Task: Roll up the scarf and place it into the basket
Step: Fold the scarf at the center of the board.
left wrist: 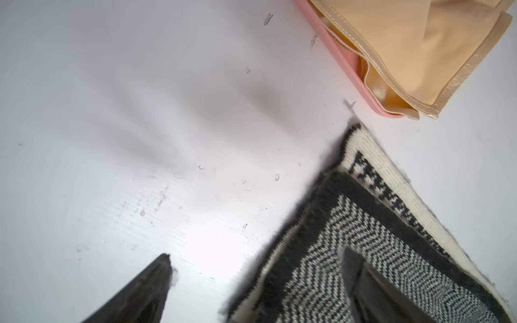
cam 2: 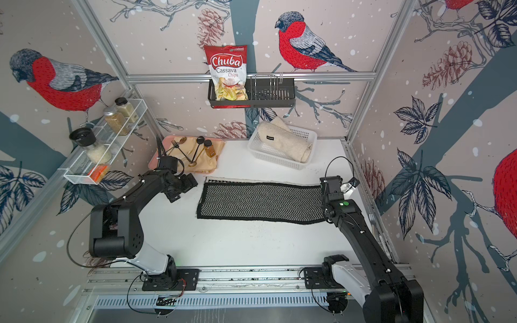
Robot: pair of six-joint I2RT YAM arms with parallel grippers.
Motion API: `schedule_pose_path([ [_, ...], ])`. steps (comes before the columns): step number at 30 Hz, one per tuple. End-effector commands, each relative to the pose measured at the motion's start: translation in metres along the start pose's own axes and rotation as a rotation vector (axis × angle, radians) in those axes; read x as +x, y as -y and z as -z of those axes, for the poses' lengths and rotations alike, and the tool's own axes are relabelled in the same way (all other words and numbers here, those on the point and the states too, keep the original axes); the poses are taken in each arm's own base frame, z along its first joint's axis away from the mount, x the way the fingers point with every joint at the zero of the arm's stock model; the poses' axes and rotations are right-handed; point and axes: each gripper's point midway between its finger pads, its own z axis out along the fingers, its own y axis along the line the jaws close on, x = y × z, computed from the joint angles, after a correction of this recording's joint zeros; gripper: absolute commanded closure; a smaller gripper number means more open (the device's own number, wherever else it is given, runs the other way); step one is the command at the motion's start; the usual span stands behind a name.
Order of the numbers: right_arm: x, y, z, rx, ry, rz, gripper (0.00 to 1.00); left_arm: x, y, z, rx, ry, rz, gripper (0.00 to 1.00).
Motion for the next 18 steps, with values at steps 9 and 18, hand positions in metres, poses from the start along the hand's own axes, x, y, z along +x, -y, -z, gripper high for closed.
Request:
schedule_pose_path([
  [9,0.118,-0.240,0.087,-0.708,-0.276,0.329,1.00,-0.024,-0.009,0.046,0.014,0.076,-0.002,0.03],
  [18,0.230,-0.362,0.110,-0.849,-0.480,0.482,1.00,-0.039,-0.035,0.067,-0.014,0.125,0.034,0.03],
])
